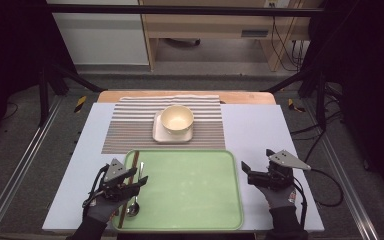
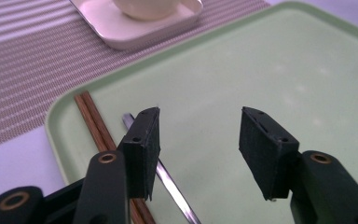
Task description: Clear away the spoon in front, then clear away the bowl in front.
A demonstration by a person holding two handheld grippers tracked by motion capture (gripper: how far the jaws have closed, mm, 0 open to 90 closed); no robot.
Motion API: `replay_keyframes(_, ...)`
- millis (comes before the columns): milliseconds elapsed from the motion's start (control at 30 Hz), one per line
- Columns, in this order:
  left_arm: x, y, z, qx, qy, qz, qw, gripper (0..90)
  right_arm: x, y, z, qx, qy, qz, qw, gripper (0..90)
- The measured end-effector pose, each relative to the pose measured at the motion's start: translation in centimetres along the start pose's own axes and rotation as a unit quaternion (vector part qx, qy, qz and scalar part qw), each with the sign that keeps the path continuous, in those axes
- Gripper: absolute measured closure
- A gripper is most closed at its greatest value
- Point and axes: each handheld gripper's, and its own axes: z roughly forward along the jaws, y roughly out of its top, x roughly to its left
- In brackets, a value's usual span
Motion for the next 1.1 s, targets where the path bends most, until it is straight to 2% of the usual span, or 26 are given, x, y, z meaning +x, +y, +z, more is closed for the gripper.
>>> replay_keyframes(233,0.9,2.2,-0.4,-0.034,0.006,-0.011,0.9993,41.9,-0.1,0.1,-0.1,-0.004,-0.002,0.003,1.0,3.6)
replay_keyframes(600,1.7,6.3,1.4,-0.066,0.016,-0.01,0.9976,35.4,-0.4,0.2,-0.4,-0.009,-0.008,0.005,0.9999,3.6)
replay_keyframes(867,2.3,8.6,3.2,-0.068,0.02,-0.014,0.9974,31.9,-0.4,0.3,-0.5,-0.009,-0.009,0.007,0.9999,3.6)
replay_keyframes(1100,3.1,9.8,4.8,-0.066,0.024,-0.022,0.9973,31.6,-0.5,0.3,-0.4,-0.01,-0.011,0.006,0.9999,3.6)
